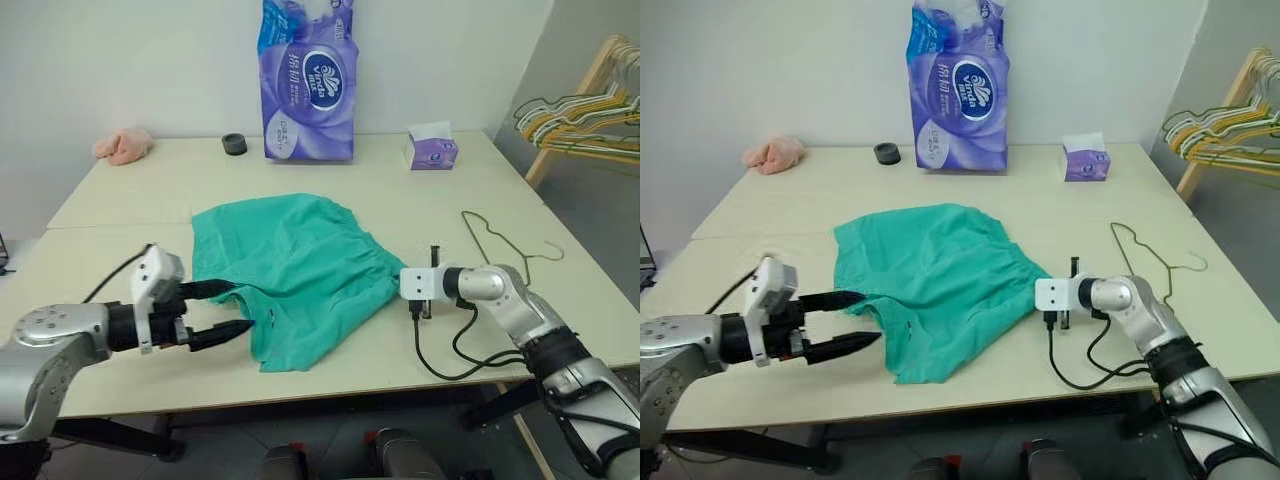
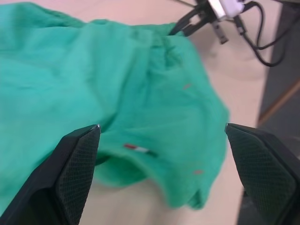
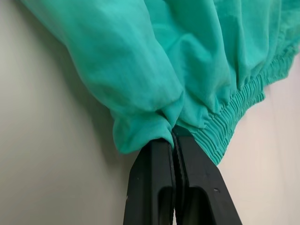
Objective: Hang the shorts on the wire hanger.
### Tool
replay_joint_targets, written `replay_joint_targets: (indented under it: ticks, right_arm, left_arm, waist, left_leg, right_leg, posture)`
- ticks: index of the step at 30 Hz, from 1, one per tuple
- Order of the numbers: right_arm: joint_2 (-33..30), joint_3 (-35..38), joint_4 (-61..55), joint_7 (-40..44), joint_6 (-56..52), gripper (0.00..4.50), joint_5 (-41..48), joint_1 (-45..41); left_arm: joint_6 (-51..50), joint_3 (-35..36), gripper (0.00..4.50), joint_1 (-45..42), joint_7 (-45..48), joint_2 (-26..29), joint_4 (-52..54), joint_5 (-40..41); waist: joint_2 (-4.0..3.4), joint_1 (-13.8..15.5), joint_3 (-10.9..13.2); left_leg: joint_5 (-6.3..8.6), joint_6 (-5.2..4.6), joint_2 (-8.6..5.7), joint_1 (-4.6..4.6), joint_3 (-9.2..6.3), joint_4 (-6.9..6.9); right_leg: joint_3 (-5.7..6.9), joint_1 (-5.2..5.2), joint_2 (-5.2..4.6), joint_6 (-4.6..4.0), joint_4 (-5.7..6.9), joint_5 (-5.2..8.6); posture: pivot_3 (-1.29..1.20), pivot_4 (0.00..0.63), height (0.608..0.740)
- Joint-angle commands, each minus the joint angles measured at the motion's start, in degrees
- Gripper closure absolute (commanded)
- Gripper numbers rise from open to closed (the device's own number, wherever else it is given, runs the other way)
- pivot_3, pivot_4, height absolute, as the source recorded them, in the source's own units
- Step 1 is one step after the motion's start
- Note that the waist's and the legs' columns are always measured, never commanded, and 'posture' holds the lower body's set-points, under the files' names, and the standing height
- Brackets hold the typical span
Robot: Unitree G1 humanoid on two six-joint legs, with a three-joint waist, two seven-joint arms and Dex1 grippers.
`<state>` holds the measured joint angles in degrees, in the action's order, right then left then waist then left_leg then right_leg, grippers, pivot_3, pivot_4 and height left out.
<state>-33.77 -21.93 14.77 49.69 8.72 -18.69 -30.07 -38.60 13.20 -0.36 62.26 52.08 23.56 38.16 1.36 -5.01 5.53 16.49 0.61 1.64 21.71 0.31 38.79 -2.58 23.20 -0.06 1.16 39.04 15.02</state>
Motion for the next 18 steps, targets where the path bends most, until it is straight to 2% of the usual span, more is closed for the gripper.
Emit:
replay_joint_targets:
  ticks: [1, 5, 8, 14, 18]
  right_arm:
    - [1.44, 0.72, -7.18, 0.54, -4.06, 4.5, 1.27, 0.87]
    - [1.98, 0.42, -9.42, 0.5, -5.87, 4.5, 0.53, 2.03]
    - [1.68, 0.36, -10.59, 0.8, -6.44, 4.5, 0.56, 2.74]
    - [0.99, 0.2, -12.08, 1.56, -6.55, 4.5, 0.79, 3.61]
    - [0.72, 0.35, -12.54, 1.92, -6.37, 4.5, 0.97, 3.82]
  left_arm:
    - [1.13, -8.12, 0.01, -4.08, -4.71, -2.9, 0.51, -5.4]
    - [4.74, -15.14, 0.01, -4.03, -4.77, -3.36, -0.72, -11.57]
    - [6.15, -17.27, 0.01, -2.4, -3.31, -2.07, -0.39, -13.45]
    - [8.92, -17.64, 0.01, 4.09, 2.27, 4.18, -1.73, -15.57]
    - [13.3, -16.23, 0.01, 4.22, -0.75, 3.61, -8.06, -19.67]
  waist:
    - [-0.04, 0.05, 0.01]
    - [-0.04, -0.17, 0.02]
    - [-0.07, -0.15, 0.04]
    - [-0.14, -0.13, 0.09]
    - [-0.2, 0.0, 0.12]
  left_leg:
    - [0.0, 0.0, -0.01, -0.04, -0.01, 0.0]
    - [0.0, 0.0, -0.08, -0.02, 0.07, 0.0]
    - [0.0, 0.0, 0.0, 0.03, 0.07, 0.0]
    - [0.01, 0.0, 0.02, 0.01, 0.06, -0.01]
    - [0.0, -0.01, 0.02, -0.06, 0.07, -0.01]
  right_leg:
    - [0.02, -0.03, 0.01, 0.03, 0.01, 0.02]
    - [-0.05, 0.0, 0.14, -0.04, 0.0, -0.02]
    - [-0.04, 0.06, 0.13, -0.12, -0.03, 0.0]
    - [0.0, 0.06, 0.14, 0.08, -0.02, 0.18]
    - [0.01, 0.02, 0.13, 0.11, -0.01, 0.18]
  posture:
    - [-0.09, 0.069, 0.74]
    - [-0.1, 0.07, 0.74]
    - [-0.1, 0.071, 0.74]
    - [-0.1, 0.072, 0.74]
    - [-0.1, 0.071, 0.74]
